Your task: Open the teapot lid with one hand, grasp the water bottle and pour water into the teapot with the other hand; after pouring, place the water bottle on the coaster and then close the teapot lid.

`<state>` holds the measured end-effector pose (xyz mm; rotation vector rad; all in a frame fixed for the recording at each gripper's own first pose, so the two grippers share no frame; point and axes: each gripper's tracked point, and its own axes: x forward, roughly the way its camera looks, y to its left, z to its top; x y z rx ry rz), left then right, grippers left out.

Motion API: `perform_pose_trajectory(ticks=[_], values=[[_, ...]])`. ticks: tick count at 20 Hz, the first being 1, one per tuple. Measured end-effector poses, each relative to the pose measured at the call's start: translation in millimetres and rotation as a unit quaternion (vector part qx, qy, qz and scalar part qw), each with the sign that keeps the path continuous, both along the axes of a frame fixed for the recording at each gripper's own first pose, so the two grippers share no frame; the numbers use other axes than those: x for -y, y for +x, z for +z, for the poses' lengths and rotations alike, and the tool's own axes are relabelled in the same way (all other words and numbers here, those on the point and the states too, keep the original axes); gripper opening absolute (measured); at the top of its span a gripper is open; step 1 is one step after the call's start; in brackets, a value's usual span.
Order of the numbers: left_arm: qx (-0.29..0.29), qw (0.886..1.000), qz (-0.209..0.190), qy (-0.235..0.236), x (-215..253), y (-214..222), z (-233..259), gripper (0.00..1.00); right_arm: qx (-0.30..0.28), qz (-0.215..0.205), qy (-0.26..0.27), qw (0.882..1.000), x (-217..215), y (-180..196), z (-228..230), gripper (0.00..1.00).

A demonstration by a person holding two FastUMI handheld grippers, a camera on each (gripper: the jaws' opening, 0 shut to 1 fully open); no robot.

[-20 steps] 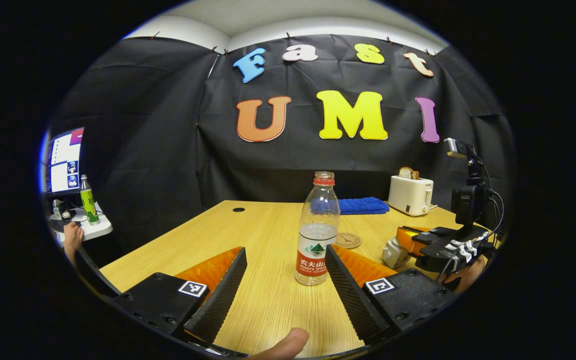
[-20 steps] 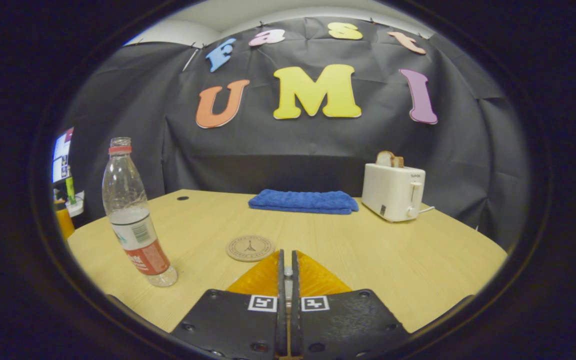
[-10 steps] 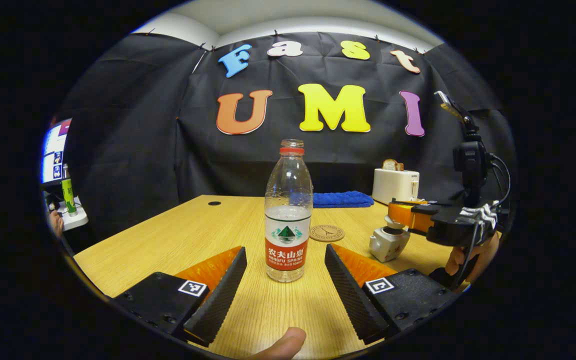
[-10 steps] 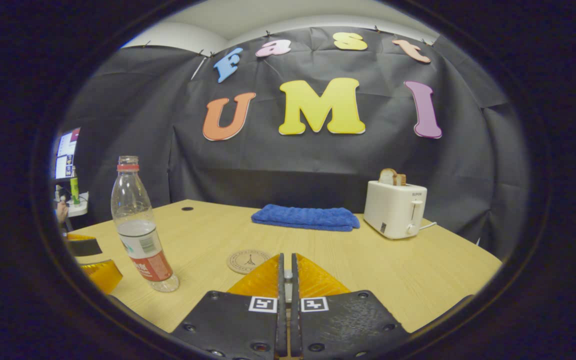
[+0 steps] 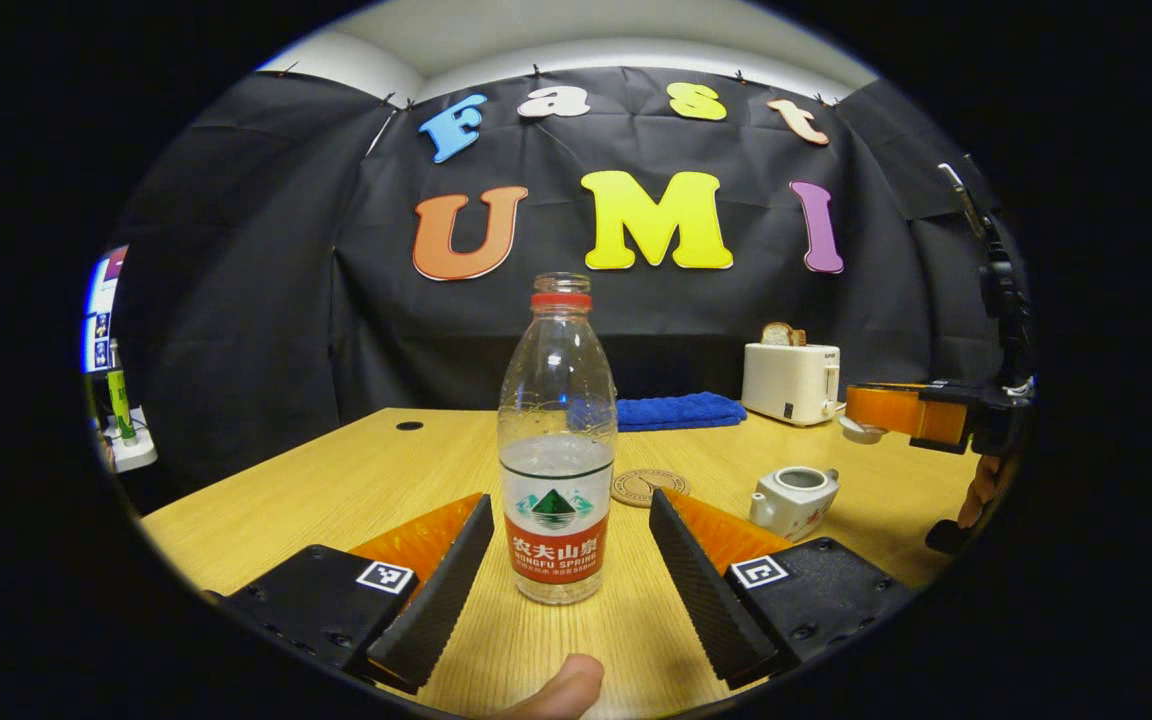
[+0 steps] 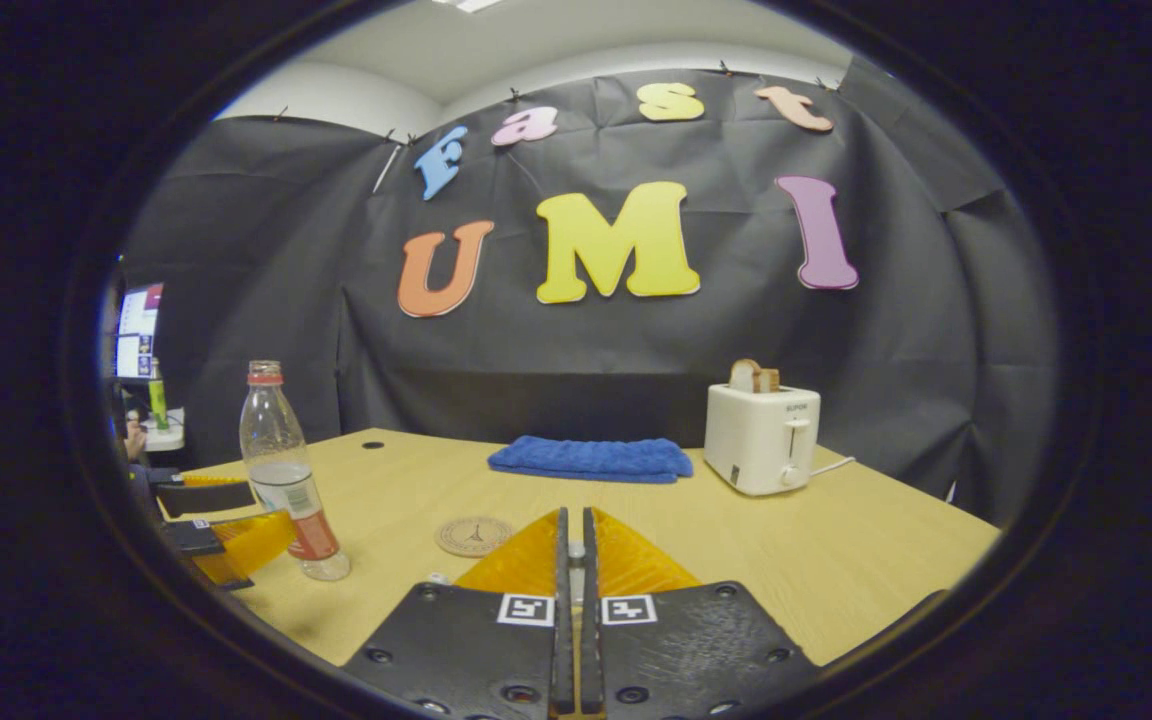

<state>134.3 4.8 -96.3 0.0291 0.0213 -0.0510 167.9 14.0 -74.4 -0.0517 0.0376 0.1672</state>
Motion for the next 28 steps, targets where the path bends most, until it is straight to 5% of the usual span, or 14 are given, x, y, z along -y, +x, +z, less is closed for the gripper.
perform_pose_trajectory(ticks=[10,13,15,22,28], values=[[0.015,0.999,0.028,-0.010,-11,42,5,0.99,0.000,-0.039,-0.028,0.999,39,7,-9,0.02],[0.017,1.000,0.013,-0.008,-5,43,7,0.95,0.006,-0.041,-0.031,0.999,41,4,-5,0.02],[0.007,1.000,0.022,0.008,-8,45,3,0.83,0.008,-0.040,-0.030,0.999,43,3,-4,0.02],[-0.031,0.991,0.045,0.126,-5,29,18,0.83,0.003,-0.046,-0.022,0.999,64,-5,-3,0.02],[-0.062,0.963,0.041,0.259,12,30,17,0.78,0.004,-0.052,-0.006,0.999,86,-11,4,0.02]])
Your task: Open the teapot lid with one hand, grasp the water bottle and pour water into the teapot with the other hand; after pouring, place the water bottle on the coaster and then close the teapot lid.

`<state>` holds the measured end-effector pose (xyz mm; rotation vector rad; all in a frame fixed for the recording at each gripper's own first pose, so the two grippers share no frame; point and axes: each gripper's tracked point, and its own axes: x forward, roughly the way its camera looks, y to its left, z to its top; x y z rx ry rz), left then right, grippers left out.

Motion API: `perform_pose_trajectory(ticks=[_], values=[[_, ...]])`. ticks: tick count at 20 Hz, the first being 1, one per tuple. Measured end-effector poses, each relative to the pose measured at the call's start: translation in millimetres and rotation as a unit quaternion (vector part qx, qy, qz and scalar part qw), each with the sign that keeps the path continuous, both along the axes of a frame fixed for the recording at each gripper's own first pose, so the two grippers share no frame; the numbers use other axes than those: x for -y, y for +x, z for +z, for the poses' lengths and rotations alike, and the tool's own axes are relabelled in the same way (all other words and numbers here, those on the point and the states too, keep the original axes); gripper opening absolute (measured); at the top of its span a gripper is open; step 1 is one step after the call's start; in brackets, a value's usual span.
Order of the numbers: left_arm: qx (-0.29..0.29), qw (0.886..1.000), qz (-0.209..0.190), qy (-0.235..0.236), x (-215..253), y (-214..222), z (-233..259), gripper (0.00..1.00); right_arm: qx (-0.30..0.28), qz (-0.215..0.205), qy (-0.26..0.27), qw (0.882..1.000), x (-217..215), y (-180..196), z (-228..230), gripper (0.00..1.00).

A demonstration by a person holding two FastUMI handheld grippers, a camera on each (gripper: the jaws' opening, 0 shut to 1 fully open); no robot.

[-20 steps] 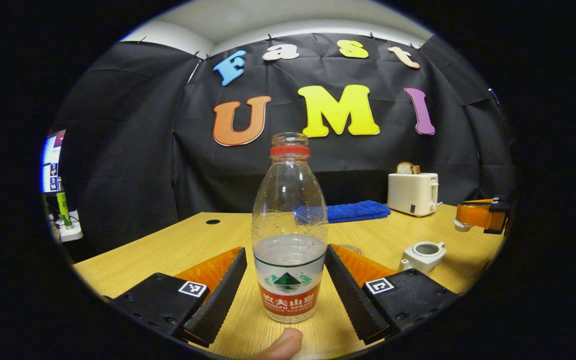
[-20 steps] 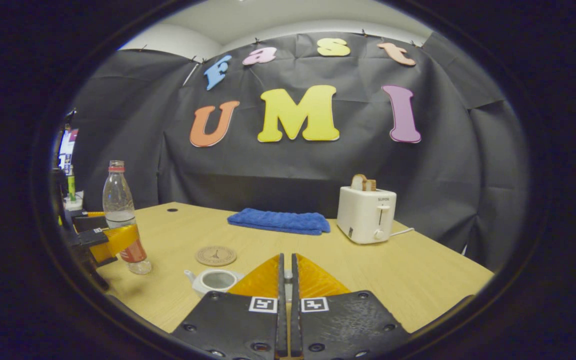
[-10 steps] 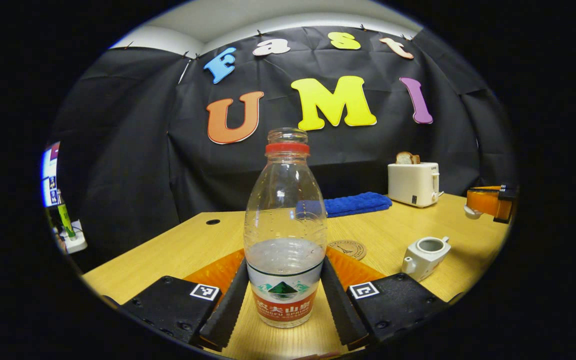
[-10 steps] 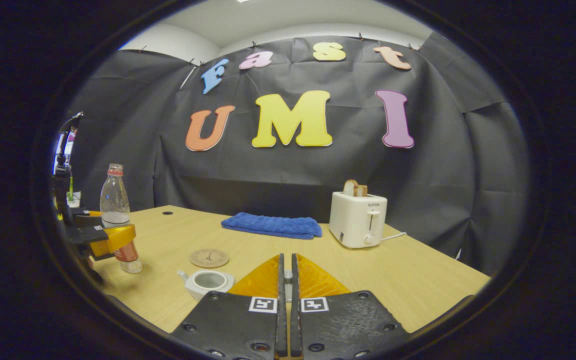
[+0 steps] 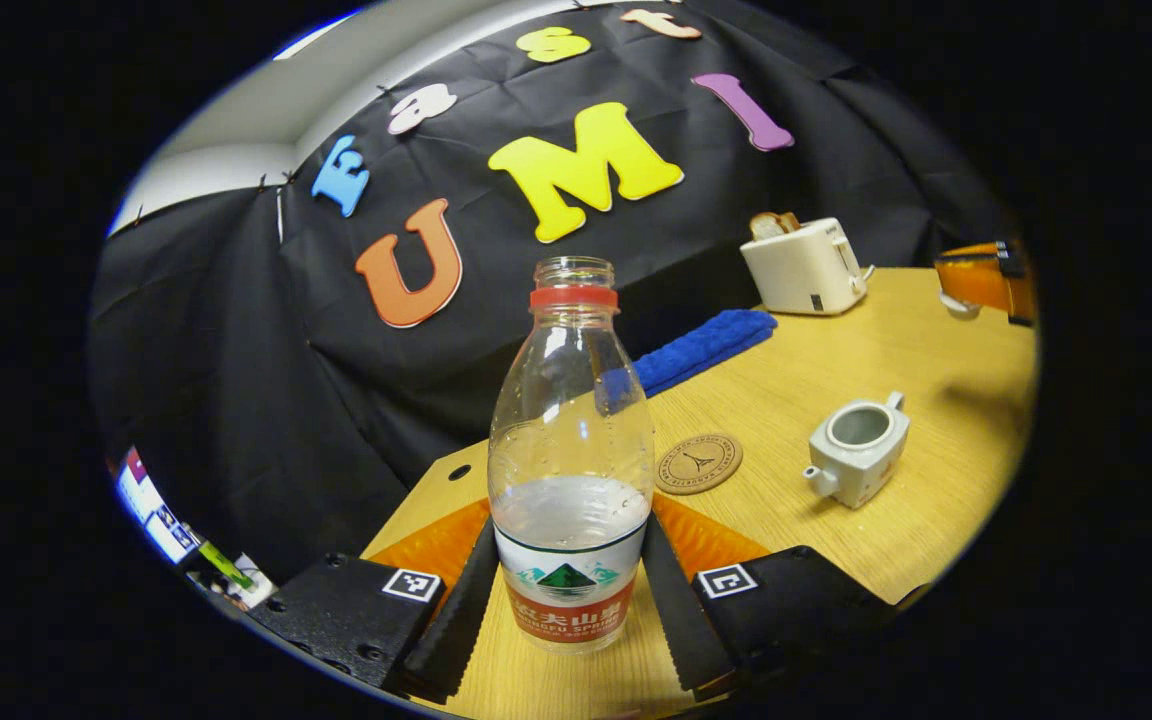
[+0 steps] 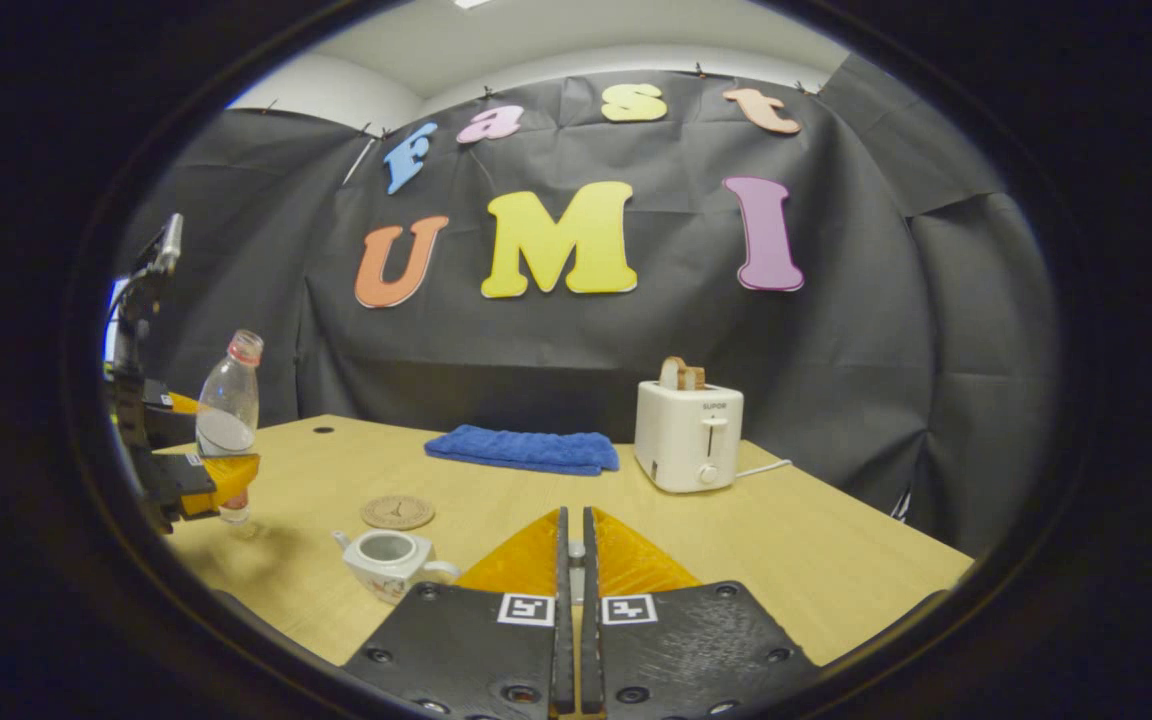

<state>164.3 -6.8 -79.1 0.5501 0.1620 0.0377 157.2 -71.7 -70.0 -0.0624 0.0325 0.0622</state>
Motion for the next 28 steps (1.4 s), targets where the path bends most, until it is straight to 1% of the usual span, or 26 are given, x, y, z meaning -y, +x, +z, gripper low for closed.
perform_pose_trajectory(ticks=[3,6,9,13,14,17,21,24,25,28], values=[[-0.010,0.995,-0.005,0.098,10,1,1,0.78,-0.002,-0.004,0.009,1.000,12,0,1,0.02],[-0.024,0.982,-0.013,0.185,17,1,-1,0.77,-0.003,-0.008,0.013,1.000,21,-1,3,0.02],[-0.042,0.966,-0.019,0.255,21,2,-3,0.77,-0.005,-0.007,0.012,1.000,23,-1,1,0.02],[-0.074,0.945,-0.023,0.317,18,6,-7,0.77,-0.001,-0.005,0.003,1.000,21,-3,4,0.03],[-0.076,0.938,-0.027,0.338,19,6,-6,0.77,0.002,-0.006,-0.002,1.000,21,-4,5,0.02],[-0.080,0.909,-0.034,0.407,20,7,1,0.77,0.008,-0.005,-0.013,1.000,19,-5,7,0.02],[-0.095,0.881,-0.047,0.461,25,9,-2,0.77,0.009,0.000,-0.010,1.000,18,-7,8,0.03],[-0.095,0.850,-0.054,0.514,31,7,2,0.77,0.020,0.001,-0.001,1.000,19,-9,16,0.02],[-0.096,0.842,-0.050,0.528,31,8,2,0.77,0.022,0.002,0.002,1.000,19,-10,16,0.02],[-0.104,0.826,-0.053,0.551,37,10,-1,0.77,0.018,0.007,0.001,1.000,19,-9,14,0.02]])
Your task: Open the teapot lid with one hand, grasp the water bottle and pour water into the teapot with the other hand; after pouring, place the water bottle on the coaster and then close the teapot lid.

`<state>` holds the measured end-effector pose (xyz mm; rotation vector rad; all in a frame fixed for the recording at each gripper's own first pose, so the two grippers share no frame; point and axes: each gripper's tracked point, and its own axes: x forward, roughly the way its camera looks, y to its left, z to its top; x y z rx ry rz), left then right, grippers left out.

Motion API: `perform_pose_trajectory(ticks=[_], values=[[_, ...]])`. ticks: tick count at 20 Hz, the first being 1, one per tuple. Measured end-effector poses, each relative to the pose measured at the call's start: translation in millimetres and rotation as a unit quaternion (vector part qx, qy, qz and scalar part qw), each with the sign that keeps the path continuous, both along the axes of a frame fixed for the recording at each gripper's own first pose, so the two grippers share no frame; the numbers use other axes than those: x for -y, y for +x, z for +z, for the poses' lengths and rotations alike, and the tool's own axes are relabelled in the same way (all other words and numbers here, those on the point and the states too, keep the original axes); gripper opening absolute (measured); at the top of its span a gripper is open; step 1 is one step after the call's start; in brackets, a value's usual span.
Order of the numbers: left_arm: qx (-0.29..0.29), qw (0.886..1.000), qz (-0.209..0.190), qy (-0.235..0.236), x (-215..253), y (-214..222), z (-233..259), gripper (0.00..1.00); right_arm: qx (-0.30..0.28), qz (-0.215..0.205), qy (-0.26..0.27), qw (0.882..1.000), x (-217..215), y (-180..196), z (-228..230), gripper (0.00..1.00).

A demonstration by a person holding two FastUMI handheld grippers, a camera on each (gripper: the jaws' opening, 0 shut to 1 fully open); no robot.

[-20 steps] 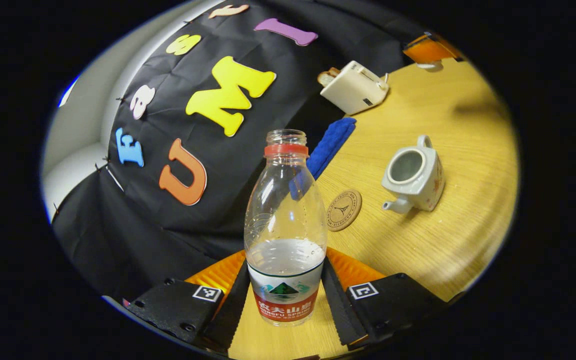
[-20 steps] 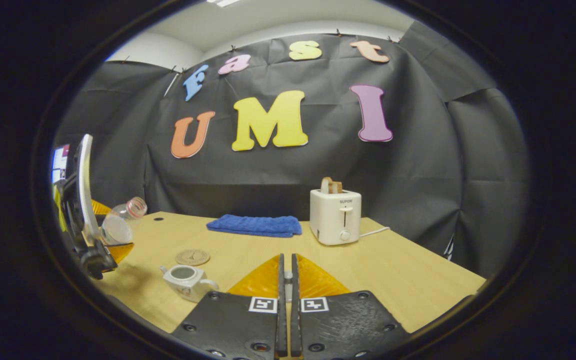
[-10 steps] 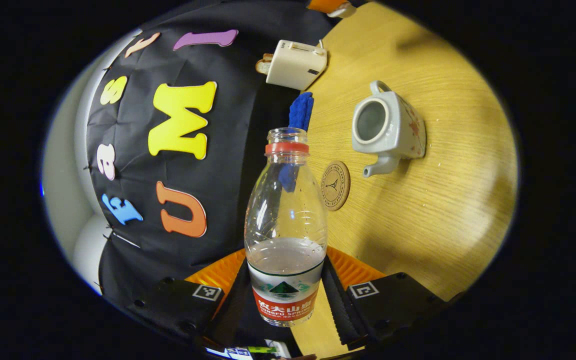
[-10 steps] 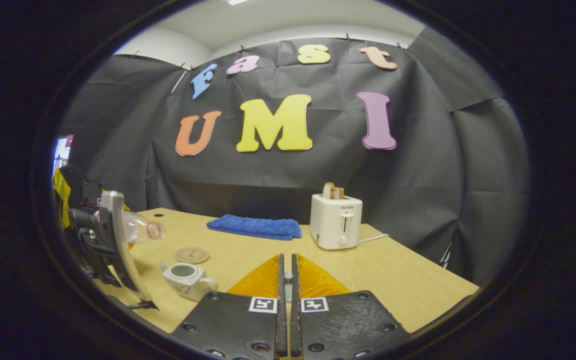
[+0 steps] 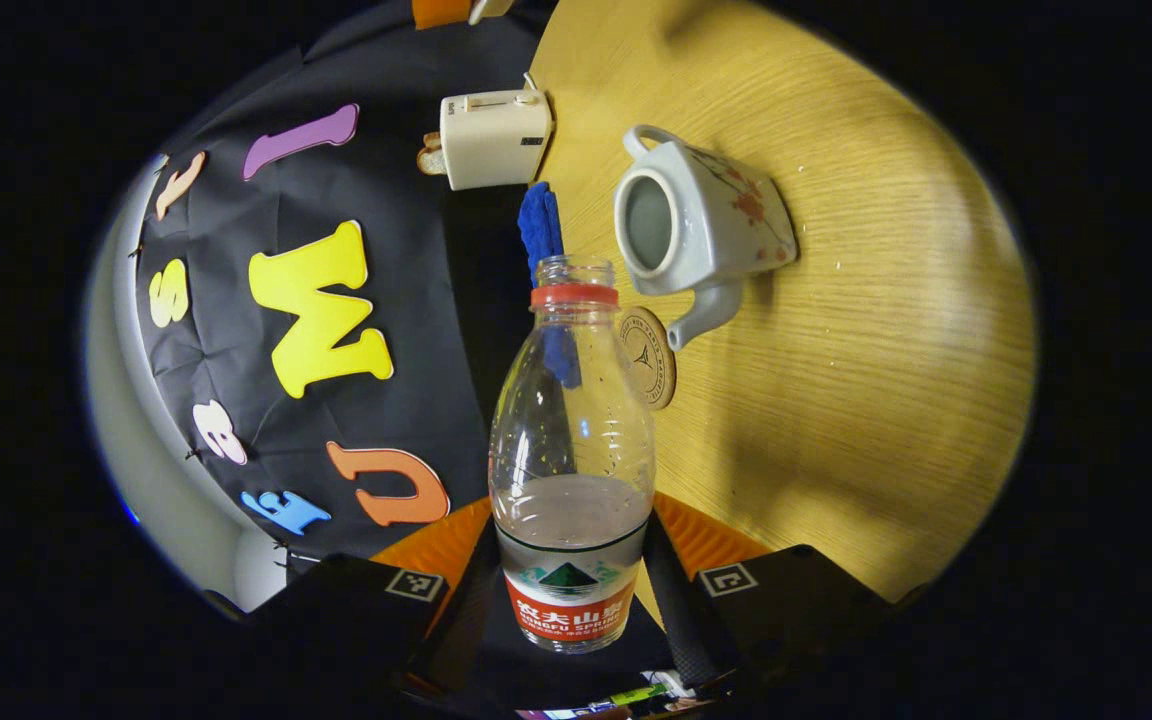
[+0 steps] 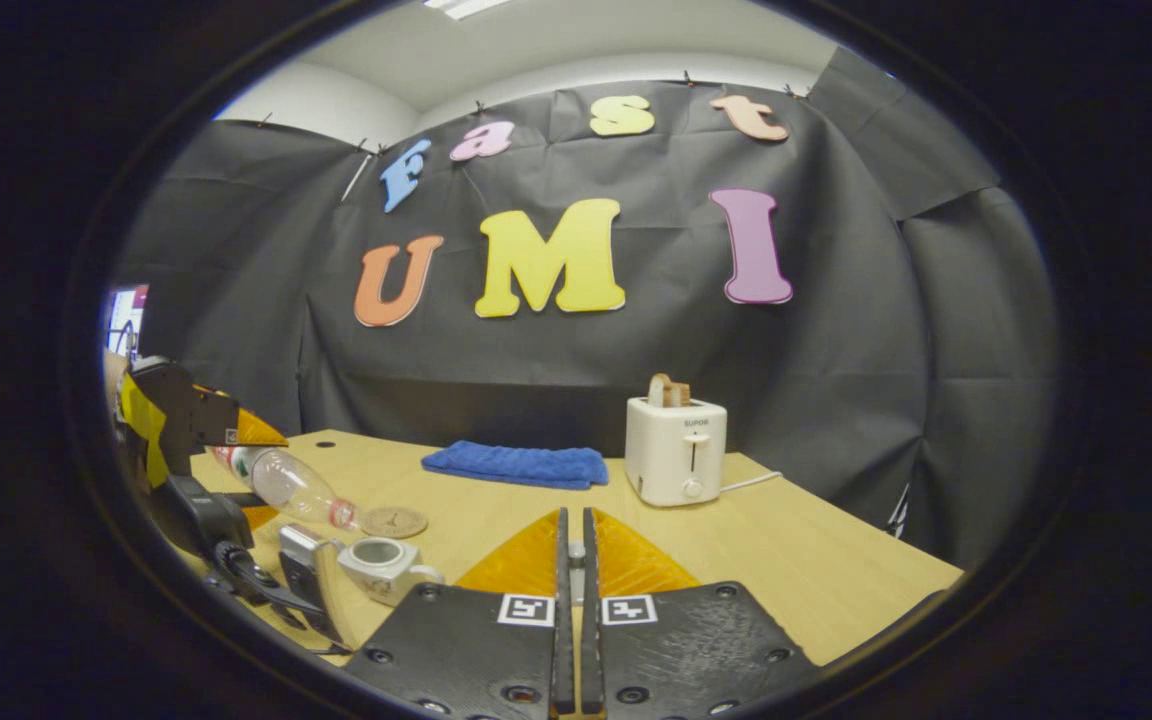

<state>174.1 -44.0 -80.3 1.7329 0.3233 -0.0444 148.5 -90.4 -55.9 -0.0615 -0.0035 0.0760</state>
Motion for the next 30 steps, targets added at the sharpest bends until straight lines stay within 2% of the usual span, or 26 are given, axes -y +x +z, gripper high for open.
perform_pose_trajectory(ticks=[2,3,4,8,13,14,15,30], values=[[-0.002,1.000,-0.002,0.019,2,1,3,0.77,-0.001,0.000,-0.002,1.000,2,0,-1,0.03],[0.000,0.999,-0.004,0.033,3,1,6,0.82,0.000,0.001,-0.002,1.000,2,-1,0,0.03],[0.000,0.999,-0.007,0.045,3,2,9,0.77,0.001,0.001,0.000,1.000,2,0,1,0.03],[0.004,0.997,-0.006,0.078,2,3,16,0.77,0.003,0.001,0.003,1.000,5,0,2,0.03],[0.006,0.996,-0.008,0.091,6,5,16,0.77,-0.001,-0.003,0.001,1.000,8,1,-1,0.02],[0.006,0.995,-0.009,0.096,6,6,17,0.82,-0.002,-0.002,-0.001,1.000,7,1,-1,0.02],[0.006,0.995,-0.010,0.102,7,7,18,0.77,-0.002,-0.001,-0.002,1.000,6,2,-2,0.03],[-0.001,0.983,-0.020,0.183,20,8,26,0.77,-0.002,0.007,-0.014,1.000,1,-1,-1,0.03]])
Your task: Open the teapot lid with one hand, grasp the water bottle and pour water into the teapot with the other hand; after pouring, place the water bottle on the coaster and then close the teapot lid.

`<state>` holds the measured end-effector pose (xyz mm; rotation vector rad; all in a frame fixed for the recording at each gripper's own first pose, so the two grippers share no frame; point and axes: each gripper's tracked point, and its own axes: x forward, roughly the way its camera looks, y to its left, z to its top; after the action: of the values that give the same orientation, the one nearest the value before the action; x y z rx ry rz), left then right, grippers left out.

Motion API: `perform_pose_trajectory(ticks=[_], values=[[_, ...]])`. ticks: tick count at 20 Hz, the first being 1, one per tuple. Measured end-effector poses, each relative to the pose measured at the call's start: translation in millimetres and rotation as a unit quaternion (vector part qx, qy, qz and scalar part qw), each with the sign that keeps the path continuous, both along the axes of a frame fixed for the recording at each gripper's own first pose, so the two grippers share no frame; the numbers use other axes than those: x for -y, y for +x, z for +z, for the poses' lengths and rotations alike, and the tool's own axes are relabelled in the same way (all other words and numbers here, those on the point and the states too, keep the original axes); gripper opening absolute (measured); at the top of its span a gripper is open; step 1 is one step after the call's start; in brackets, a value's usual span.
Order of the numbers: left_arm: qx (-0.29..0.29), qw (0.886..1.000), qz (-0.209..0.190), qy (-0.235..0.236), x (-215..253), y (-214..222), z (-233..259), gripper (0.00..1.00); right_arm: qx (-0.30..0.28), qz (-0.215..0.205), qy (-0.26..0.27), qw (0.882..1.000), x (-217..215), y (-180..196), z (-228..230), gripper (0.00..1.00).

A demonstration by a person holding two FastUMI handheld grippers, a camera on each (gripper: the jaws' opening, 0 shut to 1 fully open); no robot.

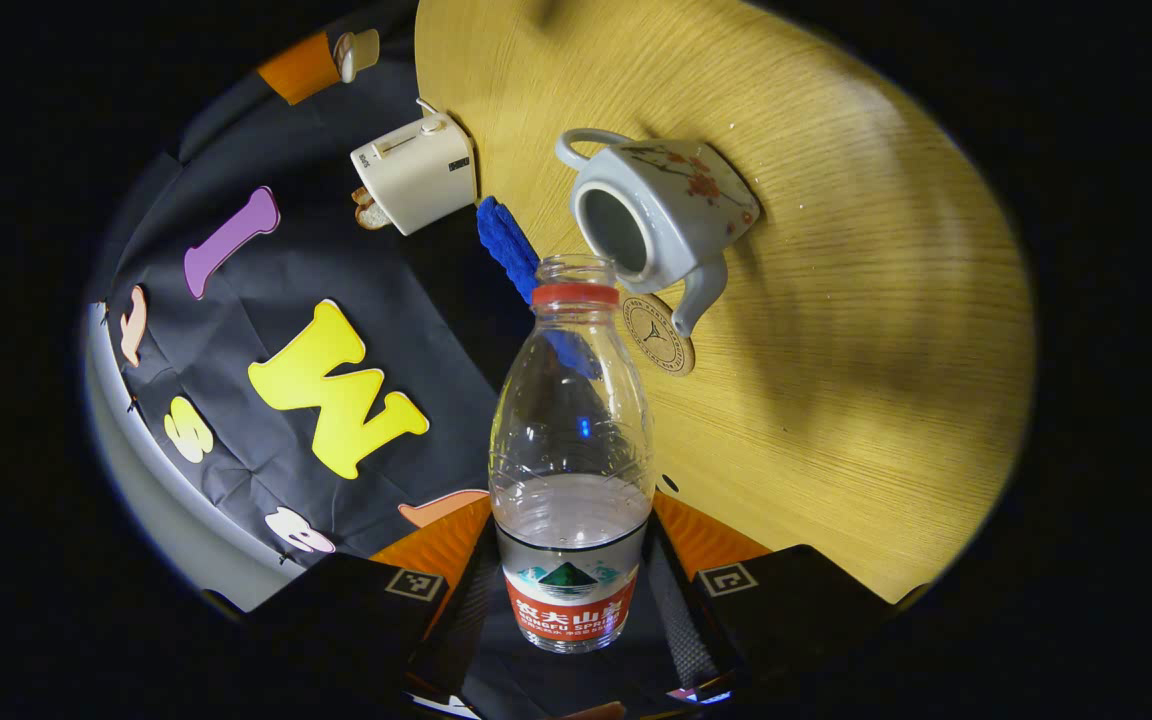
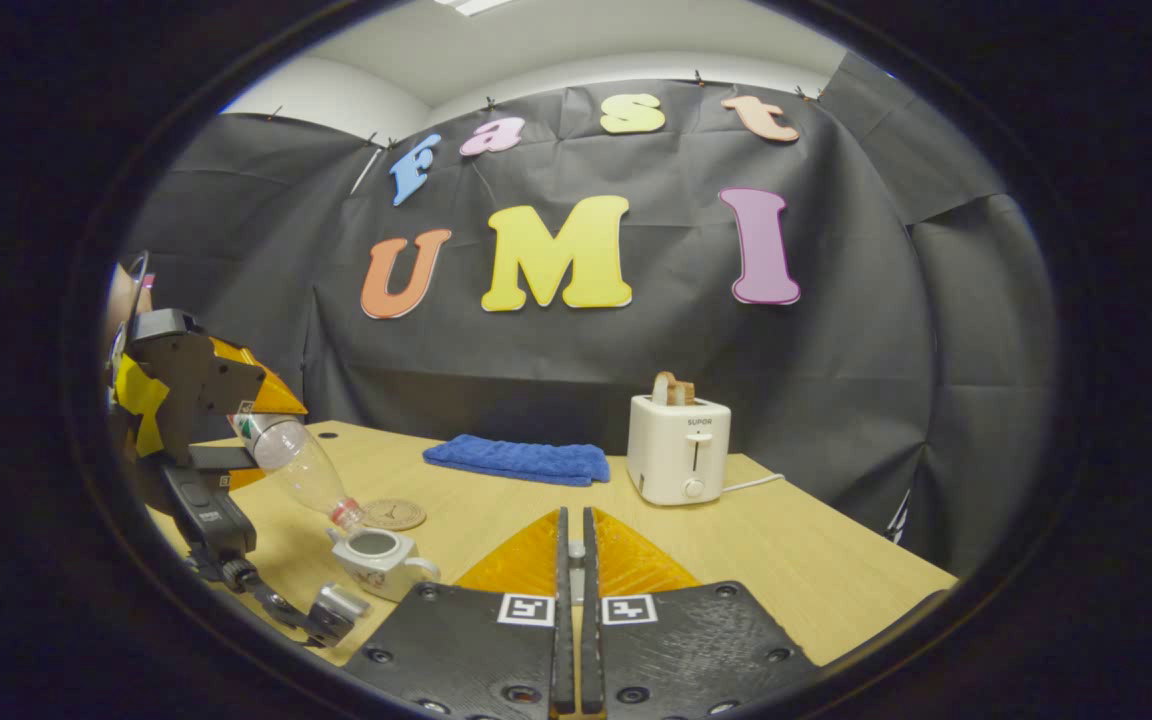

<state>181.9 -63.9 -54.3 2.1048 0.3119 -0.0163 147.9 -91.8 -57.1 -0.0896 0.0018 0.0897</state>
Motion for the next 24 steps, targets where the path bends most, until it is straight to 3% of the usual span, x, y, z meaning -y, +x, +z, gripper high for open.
perform_pose_trajectory(ticks=[4,8,12,14,18,20,21,24], values=[[-0.002,1.000,-0.009,-0.005,6,2,-4,0.81,-0.006,0.010,0.003,1.000,-4,0,-2,0.02],[-0.008,0.999,-0.009,-0.030,3,2,-7,0.77,-0.006,0.010,0.006,1.000,-1,-1,-1,0.02],[0.026,0.995,-0.022,-0.096,2,4,-3,0.77,0.000,0.027,0.018,0.999,-5,-8,6,0.02],[0.040,0.985,-0.032,-0.166,4,3,0,0.76,0.007,0.032,0.024,0.999,-5,-11,13,0.03],[0.048,0.942,-0.024,-0.332,3,9,-10,0.77,0.023,0.027,0.024,0.999,2,-19,25,0.02],[0.065,0.913,-0.022,-0.403,3,14,-4,0.76,0.028,0.023,0.025,0.999,6,-23,30,0.02],[0.070,0.892,-0.016,-0.445,-1,17,-5,0.76,0.029,0.023,0.028,0.999,7,-23,31,0.02],[0.089,0.814,-0.004,-0.574,-2,27,1,0.77,0.025,0.018,0.030,0.999,8,-20,28,0.02]])
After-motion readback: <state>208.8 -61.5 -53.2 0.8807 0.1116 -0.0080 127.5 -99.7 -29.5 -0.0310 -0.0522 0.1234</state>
